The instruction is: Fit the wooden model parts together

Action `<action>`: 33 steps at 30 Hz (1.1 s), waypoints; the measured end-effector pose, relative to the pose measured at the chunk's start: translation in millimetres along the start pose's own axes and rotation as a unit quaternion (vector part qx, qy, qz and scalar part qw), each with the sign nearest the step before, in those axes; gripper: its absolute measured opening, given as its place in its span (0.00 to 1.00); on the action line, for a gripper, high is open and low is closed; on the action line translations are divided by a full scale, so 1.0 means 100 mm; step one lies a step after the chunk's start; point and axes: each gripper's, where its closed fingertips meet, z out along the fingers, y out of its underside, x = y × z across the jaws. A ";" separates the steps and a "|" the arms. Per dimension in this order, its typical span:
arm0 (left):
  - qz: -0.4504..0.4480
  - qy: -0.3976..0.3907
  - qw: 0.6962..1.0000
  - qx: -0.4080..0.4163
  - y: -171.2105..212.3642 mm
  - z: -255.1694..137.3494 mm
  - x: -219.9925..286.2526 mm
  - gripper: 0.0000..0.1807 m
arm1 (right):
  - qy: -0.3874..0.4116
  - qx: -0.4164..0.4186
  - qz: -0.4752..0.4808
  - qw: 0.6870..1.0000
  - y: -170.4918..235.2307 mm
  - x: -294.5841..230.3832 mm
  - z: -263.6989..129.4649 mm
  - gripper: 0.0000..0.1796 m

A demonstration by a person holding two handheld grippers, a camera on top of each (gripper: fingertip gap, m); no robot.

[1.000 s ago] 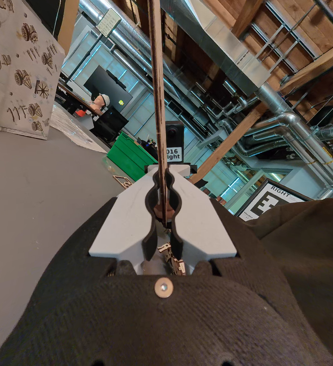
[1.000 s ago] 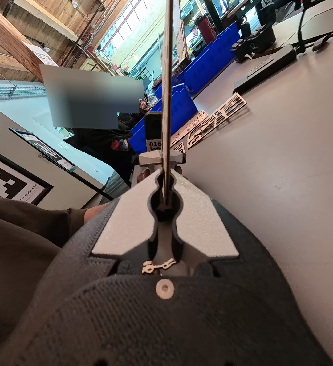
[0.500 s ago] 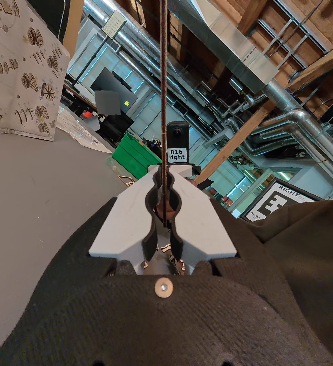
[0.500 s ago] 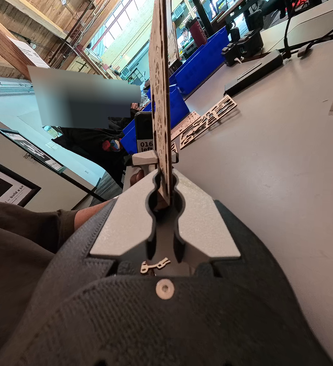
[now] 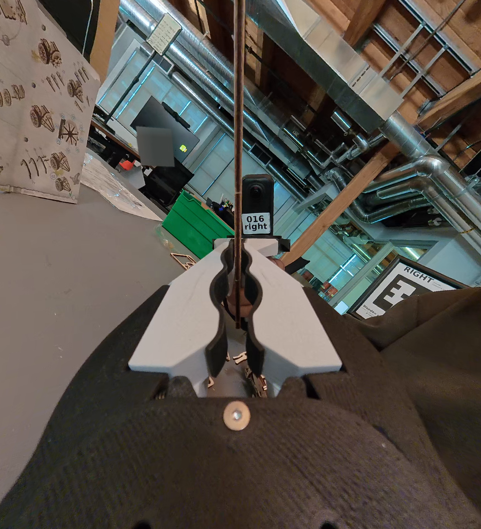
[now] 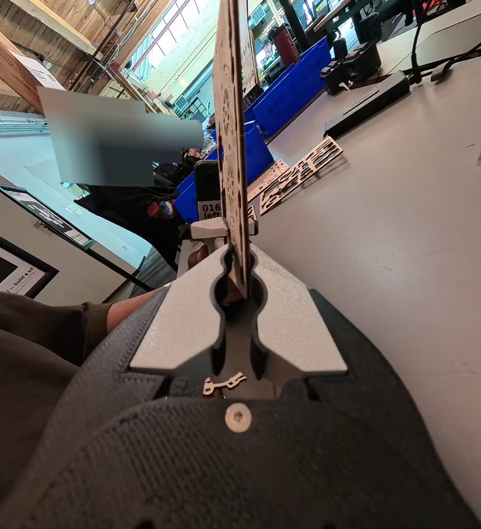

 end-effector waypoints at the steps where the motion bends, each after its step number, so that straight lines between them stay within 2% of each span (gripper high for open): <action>1: 0.000 0.000 1.000 0.000 0.00 0.00 0.00 0.00 | 0.000 0.000 -0.001 1.000 0.00 0.00 0.00 0.04; 14: 0.035 -0.015 0.999 0.001 0.00 0.00 0.01 0.00 | 0.008 -0.001 -0.004 1.000 0.02 0.01 0.00 0.04; 33: 0.077 -0.117 0.990 -0.032 0.06 0.03 -0.19 0.01 | 0.080 -0.009 -0.004 0.997 0.05 0.27 -0.01 0.12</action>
